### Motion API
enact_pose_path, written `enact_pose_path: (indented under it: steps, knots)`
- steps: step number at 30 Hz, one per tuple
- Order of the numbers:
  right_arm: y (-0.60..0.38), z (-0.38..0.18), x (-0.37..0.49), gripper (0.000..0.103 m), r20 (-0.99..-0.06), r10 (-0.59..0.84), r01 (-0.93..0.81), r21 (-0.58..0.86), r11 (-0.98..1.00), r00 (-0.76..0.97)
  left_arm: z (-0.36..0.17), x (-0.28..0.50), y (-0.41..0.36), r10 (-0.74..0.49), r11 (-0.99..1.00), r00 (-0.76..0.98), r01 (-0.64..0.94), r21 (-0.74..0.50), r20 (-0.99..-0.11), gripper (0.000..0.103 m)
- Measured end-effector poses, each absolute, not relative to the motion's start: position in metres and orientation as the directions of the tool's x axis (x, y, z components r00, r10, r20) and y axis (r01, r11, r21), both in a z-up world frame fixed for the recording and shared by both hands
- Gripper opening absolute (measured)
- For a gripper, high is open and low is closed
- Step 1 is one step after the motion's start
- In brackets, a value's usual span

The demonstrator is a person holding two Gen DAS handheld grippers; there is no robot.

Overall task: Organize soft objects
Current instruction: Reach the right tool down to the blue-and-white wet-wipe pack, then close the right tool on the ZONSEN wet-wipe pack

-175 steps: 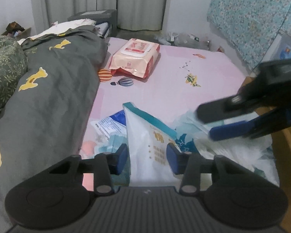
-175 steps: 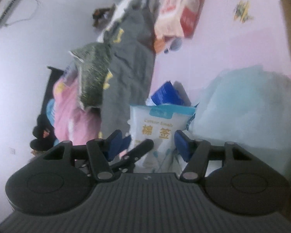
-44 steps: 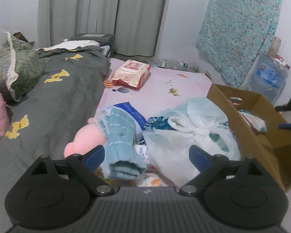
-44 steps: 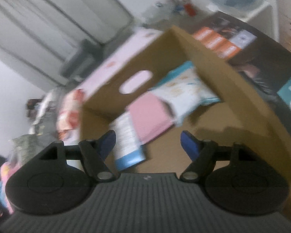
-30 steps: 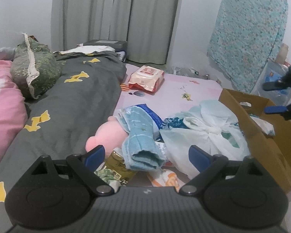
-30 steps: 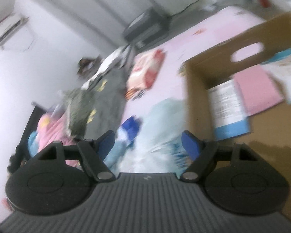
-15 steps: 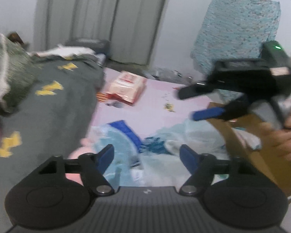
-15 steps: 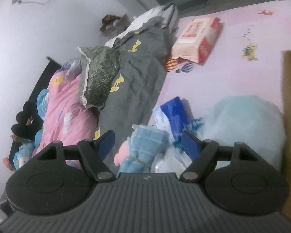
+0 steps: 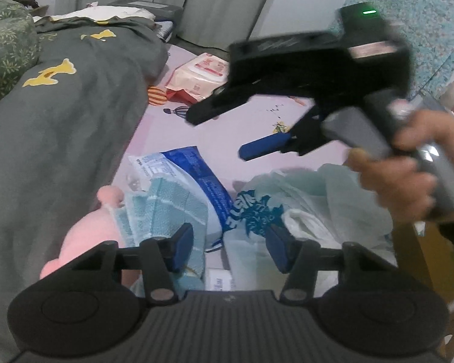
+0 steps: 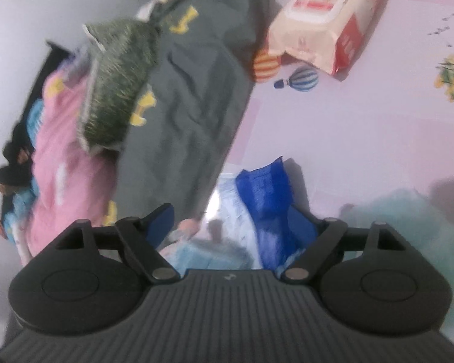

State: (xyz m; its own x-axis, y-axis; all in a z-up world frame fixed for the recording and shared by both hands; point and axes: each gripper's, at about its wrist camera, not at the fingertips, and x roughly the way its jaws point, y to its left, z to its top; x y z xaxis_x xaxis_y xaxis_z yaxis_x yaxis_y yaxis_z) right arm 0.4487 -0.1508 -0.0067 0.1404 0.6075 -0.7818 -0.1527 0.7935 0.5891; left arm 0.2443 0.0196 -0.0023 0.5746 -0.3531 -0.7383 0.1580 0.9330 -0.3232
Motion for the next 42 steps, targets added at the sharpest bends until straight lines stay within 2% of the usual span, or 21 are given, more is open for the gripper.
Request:
enact_pose_path:
  steps: [7,10,13,15,16,20,23,31,32,33,37,42]
  knots:
    - [-0.129,-0.068,0.491,0.086,-0.831,0.553,-0.095,0.547,0.832,0.054,-0.003,0.240,0.023,-0.345,0.937,0.591,0.168,-0.306,-0.730,0.054]
    - [-0.125,-0.080,0.492,0.088,-0.815,0.579,-0.108,0.573,0.812,0.032,-0.002,0.239,0.026,-0.349,0.935,0.593,0.169,-0.311,-0.725,0.054]
    - [-0.118,-0.083,0.488,0.081,-0.806,0.592,-0.132,0.586,0.800,0.008,-0.003,0.240,0.029,-0.355,0.932,0.595,0.167,-0.321,-0.721,0.054]
    - [-0.110,-0.080,0.484,0.062,-0.827,0.562,-0.181,0.550,0.815,0.022,-0.003,0.239,0.030,-0.358,0.931,0.599,0.165,-0.326,-0.717,0.054]
    - [-0.108,-0.078,0.482,0.058,-0.833,0.552,-0.197,0.536,0.821,0.031,-0.003,0.239,0.031,-0.358,0.930,0.601,0.165,-0.328,-0.714,0.054]
    - [-0.109,-0.073,0.480,0.049,-0.825,0.559,-0.199,0.537,0.820,0.078,-0.002,0.236,0.033,-0.362,0.928,0.608,0.163,-0.334,-0.707,0.054]
    - [-0.114,-0.062,0.477,0.044,-0.821,0.552,-0.202,0.522,0.829,0.143,-0.001,0.234,0.033,-0.357,0.930,0.616,0.163,-0.329,-0.703,0.054]
    - [-0.144,-0.010,0.456,0.041,-0.773,0.525,-0.242,0.466,0.851,0.357,-0.001,0.224,0.030,-0.354,0.931,0.641,0.170,-0.324,-0.681,0.055]
    - [-0.148,-0.002,0.451,0.038,-0.763,0.522,-0.252,0.457,0.853,0.382,0.000,0.223,0.031,-0.354,0.930,0.643,0.169,-0.325,-0.679,0.055]
    - [-0.151,0.005,0.447,0.031,-0.755,0.519,-0.262,0.449,0.854,0.401,0.001,0.221,0.030,-0.353,0.931,0.647,0.168,-0.325,-0.676,0.055]
    - [-0.157,0.025,0.430,0.029,-0.737,0.513,-0.314,0.409,0.857,0.440,0.008,0.213,0.033,-0.352,0.929,0.661,0.162,-0.332,-0.663,0.056]
    - [-0.162,0.024,0.405,0.028,-0.754,0.496,-0.379,0.347,0.858,0.430,0.015,0.203,0.041,-0.326,0.938,0.685,0.145,-0.316,-0.652,0.056]
